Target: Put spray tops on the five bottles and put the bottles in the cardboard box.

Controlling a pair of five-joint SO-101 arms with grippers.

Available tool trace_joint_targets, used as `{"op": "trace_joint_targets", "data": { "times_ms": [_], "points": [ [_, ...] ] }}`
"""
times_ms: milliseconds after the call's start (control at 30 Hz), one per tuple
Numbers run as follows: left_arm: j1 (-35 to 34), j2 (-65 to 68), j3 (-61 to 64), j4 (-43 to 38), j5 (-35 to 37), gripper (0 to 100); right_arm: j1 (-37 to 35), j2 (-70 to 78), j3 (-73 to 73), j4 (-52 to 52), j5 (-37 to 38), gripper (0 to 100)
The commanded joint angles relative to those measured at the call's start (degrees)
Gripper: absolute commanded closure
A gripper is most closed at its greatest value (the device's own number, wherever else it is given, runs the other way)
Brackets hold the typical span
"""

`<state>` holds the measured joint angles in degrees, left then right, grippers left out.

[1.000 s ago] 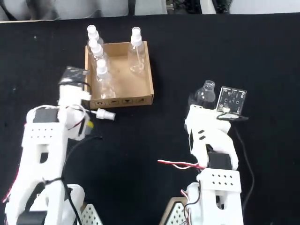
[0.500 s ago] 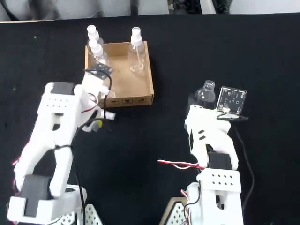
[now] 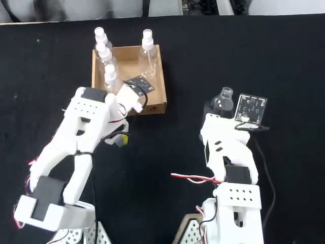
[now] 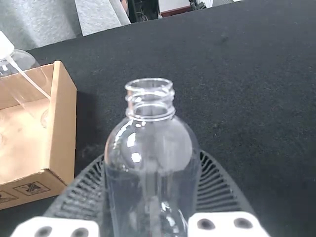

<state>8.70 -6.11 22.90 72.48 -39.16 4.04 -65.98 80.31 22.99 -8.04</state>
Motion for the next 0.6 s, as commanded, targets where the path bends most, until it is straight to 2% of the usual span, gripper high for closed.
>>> {"op": "trace_joint_targets", "data": {
  "times_ms": [0, 567],
  "points": [
    [0.22, 2.11, -4.97, -0.88, -2.55, 80, 1.32, -1.71, -0.48, -1.85, 0.7, 91.3],
    [-1.27, 15.74, -17.45, -1.14, -2.9, 79, 1.32, -1.63, -0.48, -1.85, 0.7, 91.3]
  ]
}}
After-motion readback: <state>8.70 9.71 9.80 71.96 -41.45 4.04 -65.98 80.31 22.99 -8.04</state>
